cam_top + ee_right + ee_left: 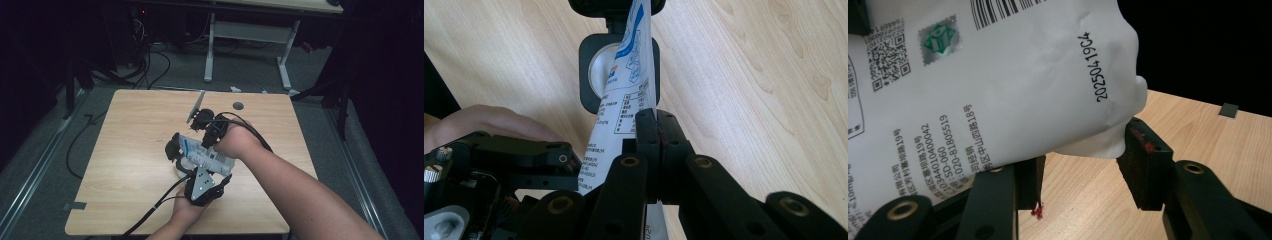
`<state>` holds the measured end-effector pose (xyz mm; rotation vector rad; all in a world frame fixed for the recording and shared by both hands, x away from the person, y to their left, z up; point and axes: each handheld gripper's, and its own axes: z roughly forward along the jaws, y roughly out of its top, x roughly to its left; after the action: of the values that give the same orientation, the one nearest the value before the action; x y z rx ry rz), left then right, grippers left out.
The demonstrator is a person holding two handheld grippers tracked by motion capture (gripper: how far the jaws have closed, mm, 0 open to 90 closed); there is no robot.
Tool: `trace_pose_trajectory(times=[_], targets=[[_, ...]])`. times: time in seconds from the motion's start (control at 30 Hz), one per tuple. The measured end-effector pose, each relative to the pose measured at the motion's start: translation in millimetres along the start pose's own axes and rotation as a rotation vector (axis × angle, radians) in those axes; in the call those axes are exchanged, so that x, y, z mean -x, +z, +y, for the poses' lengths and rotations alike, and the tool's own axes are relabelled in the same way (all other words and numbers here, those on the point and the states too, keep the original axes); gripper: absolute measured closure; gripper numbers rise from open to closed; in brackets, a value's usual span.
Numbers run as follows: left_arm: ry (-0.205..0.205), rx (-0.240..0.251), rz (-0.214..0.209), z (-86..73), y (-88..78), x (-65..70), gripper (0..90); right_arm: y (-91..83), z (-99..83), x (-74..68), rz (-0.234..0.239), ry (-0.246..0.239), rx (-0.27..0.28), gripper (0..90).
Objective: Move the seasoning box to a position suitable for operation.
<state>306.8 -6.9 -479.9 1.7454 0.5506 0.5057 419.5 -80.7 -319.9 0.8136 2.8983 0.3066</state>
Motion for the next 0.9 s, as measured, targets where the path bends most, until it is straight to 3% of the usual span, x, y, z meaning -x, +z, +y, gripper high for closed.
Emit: trace_pose_trajectory(times=[0.9], targets=[[-0.001,-0.008,-0.006,1.9,4.6,-0.5,56.5,1.2,-1.3,4.1,-0.006,0.007,-0.005,90.0]])
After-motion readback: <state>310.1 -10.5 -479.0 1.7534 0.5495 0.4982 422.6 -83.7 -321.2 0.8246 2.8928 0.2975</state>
